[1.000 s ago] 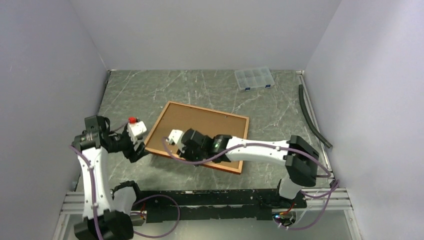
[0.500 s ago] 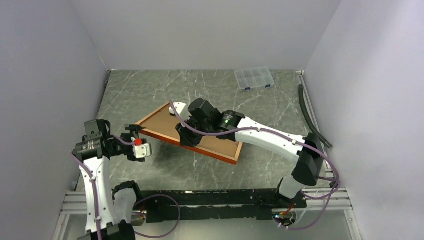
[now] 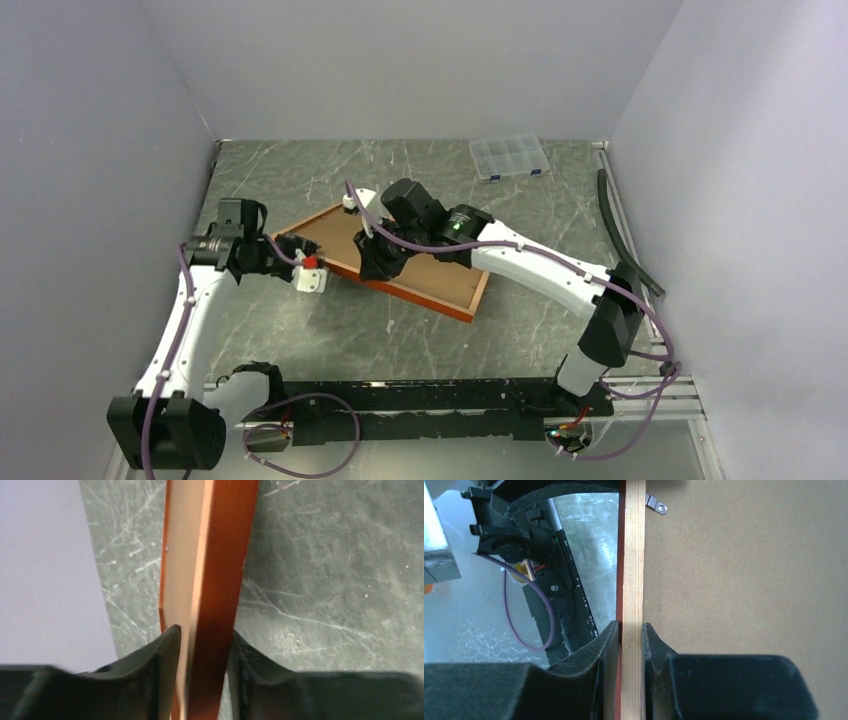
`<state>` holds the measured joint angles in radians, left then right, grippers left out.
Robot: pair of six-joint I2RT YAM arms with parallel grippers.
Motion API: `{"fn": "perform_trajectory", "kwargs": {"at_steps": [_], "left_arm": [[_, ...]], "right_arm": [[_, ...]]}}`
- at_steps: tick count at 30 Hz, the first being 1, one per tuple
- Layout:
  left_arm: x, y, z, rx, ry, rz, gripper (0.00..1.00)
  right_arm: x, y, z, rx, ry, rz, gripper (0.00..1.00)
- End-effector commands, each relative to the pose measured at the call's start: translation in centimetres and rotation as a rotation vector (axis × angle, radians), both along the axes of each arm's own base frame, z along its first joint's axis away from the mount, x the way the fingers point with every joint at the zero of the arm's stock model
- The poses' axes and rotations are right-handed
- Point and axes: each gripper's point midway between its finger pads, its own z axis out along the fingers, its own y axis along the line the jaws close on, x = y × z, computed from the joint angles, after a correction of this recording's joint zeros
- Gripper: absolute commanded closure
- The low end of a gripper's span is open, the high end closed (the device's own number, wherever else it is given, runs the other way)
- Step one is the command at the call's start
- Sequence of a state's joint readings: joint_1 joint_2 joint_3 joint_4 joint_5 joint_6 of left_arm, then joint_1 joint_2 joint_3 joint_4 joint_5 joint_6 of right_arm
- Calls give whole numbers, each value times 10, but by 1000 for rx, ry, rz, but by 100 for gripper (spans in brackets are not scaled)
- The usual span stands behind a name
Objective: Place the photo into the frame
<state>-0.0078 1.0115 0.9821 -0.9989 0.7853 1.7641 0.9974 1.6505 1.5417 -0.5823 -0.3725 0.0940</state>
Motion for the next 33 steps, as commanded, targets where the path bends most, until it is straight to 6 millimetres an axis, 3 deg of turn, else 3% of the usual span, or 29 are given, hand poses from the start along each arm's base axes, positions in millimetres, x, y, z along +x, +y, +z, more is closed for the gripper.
{"fn": "perform_trajectory", "kwargs": {"at_steps": [1,3,4,8,9,10,16,22,28,31,33], "left_arm": [[21,4,14,74,-35,25,69],[25,3,17,64,-30,41,87],[26,2,19,55,-23,49,91],[25,-1,25,22,30,71,92],[23,-2,26,18,47,69,93],[21,-3,27,14,62,65,93],[10,-11,39,-44,154,59,93],[1,-13,47,-62,186,63,93],[-4,-14,50,-77,196,65,93],[-5,-16,56,-94,200,75,91],[-4,-16,62,-112,189,86,84]], "right_arm": [[17,5,50,125,-91,-10,80],[26,-3,53,110,-138,-44,64],[29,-8,55,99,-169,-54,56],[30,-26,65,57,-281,-23,30],[26,-30,65,39,-295,12,5],[24,-33,61,10,-305,40,1],[27,-50,33,-226,-436,78,0],[50,-63,19,-353,-516,4,5],[73,-58,15,-367,-584,-40,34],[79,-55,26,-344,-606,-58,43],[79,-52,37,-309,-616,-58,54]]}}
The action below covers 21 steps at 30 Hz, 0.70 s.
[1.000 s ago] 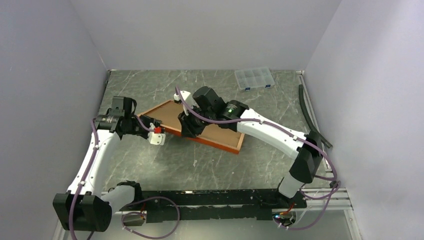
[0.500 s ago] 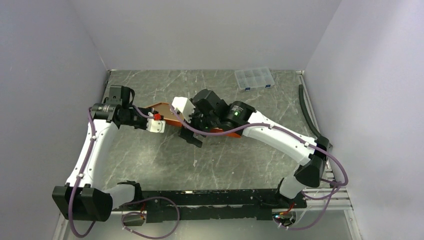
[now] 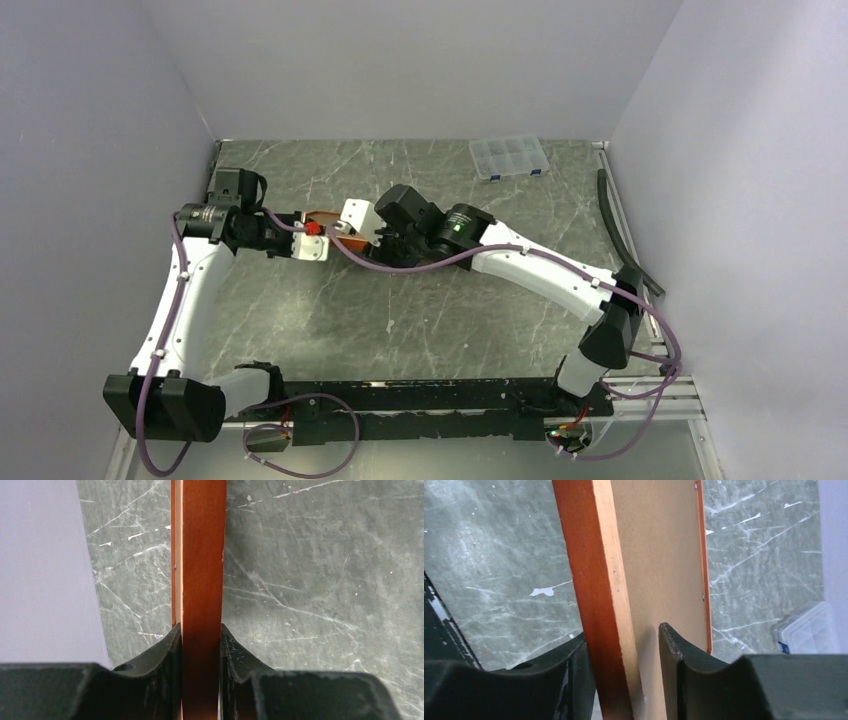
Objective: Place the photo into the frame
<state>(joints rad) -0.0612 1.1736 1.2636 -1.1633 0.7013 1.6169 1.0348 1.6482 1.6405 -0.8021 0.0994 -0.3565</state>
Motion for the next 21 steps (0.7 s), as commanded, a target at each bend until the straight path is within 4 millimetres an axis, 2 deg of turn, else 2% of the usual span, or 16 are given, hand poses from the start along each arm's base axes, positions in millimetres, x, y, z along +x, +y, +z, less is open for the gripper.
{"fn": "perform_trajectory", "kwargs": {"at_steps": [1,3,7,8,9,11,15,17,21], "left_arm": [[-19,-16,31,-145,34,20,78],[-18,-15,35,-156,20,35,70],[-17,-11,50,-213,22,90,53],[-17,-9,56,-239,28,102,46],[-16,-6,65,-266,27,124,31],[-19,-3,81,-325,49,141,9],[-17,10,110,-453,108,236,6],[-14,19,119,-512,140,286,6],[-2,32,132,-607,228,390,6]], "right_arm": [[19,10,40,102,-99,-16,60],[20,11,47,128,-76,-12,69],[16,21,64,179,-22,6,72],[13,24,69,191,-4,12,73],[10,28,73,202,24,21,73],[2,32,75,193,100,28,72],[-12,45,87,217,235,25,70],[-12,46,99,263,271,18,70],[9,27,131,467,376,-24,71]]}}
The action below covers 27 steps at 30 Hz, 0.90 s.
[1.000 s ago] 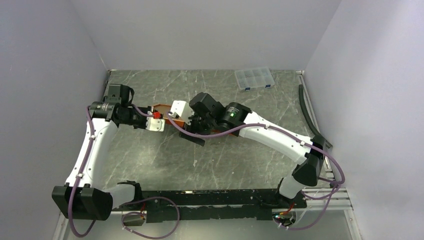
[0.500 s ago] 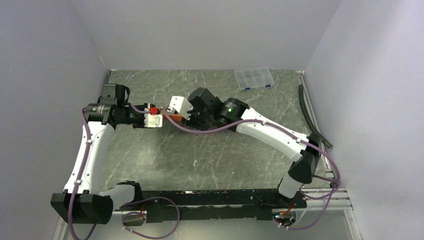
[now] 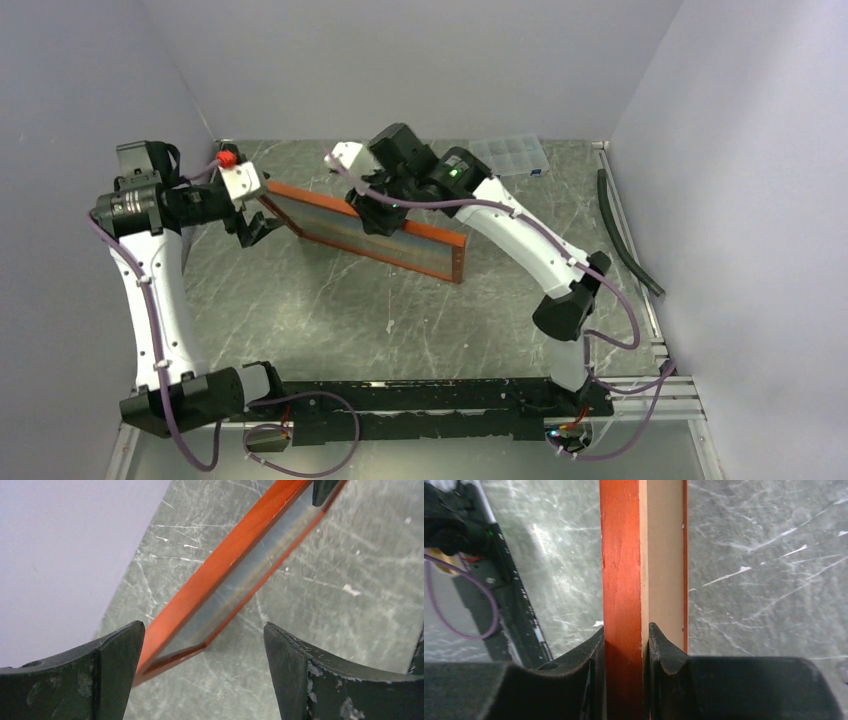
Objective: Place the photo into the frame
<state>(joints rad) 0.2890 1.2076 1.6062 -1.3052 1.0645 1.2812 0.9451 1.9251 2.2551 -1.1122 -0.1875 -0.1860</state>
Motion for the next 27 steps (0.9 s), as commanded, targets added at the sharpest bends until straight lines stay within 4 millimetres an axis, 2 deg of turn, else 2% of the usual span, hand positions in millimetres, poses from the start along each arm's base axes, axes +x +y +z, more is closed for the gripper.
{"fn": "perform_trajectory", "kwargs": {"at_steps": [1,4,7,12,16,17,21,27], "left_arm": [[0,-2,16,-229,176,57,6],[11,9,12,-264,226,104,6],[18,17,-3,-288,282,142,6],[18,23,-40,-280,359,167,6],[21,29,-81,-270,470,194,9],[20,31,-92,-265,505,199,11],[22,40,-135,-242,629,244,14],[11,42,-193,-235,770,275,18]], "right_arm": [[6,-25,61,292,156,-56,71],[29,-46,51,379,272,-121,67],[47,-61,40,449,371,-149,63],[85,-89,28,549,472,-207,60],[111,-115,10,631,545,-271,61],[113,-122,-2,648,577,-299,61],[122,-144,-20,756,625,-366,62],[121,-154,-48,813,661,-404,64]]}}
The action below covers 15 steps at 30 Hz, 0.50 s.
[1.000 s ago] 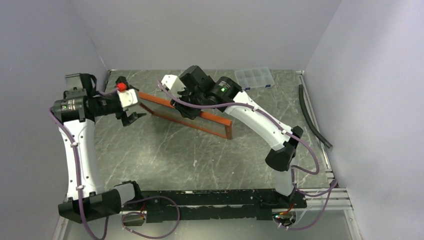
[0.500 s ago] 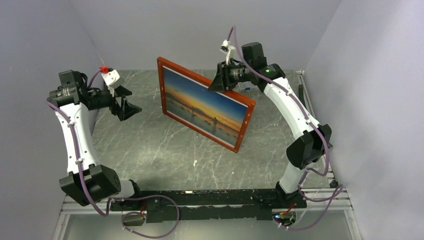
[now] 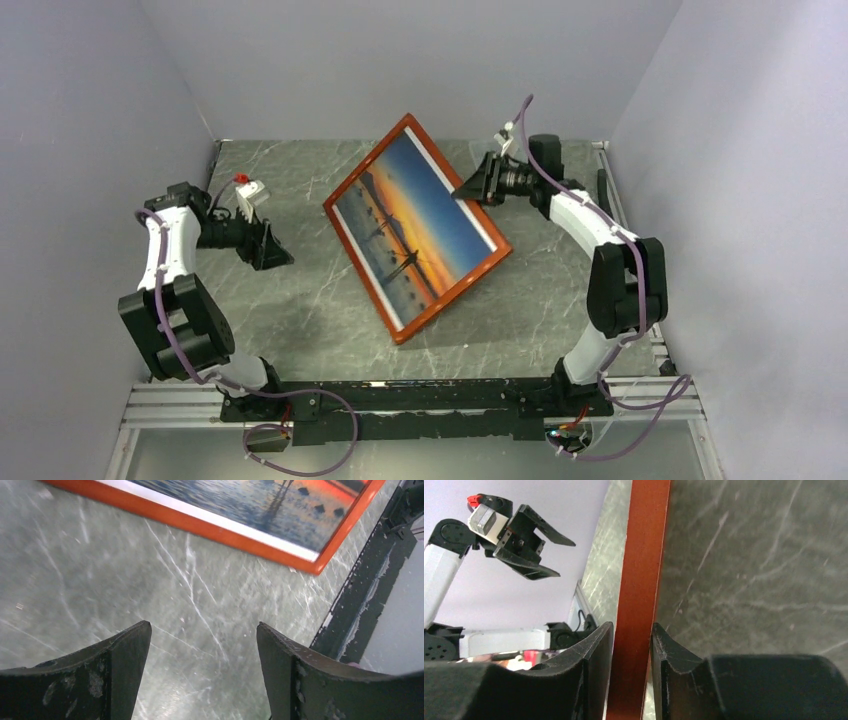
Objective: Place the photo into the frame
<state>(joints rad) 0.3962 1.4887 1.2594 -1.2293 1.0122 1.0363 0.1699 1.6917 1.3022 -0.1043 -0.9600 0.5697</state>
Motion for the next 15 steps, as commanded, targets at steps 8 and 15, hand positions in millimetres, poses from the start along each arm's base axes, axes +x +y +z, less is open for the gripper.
{"fn": "perform_trajectory", "kwargs": {"at_steps": [8,15], "left_arm": [[-12,12,-67,65,157,29,22],[-12,14,-68,54,215,43,20]], "right_arm": [[-25,15,-29,201,28,22,64],[-25,15,-64,285,24,-17,60]]}}
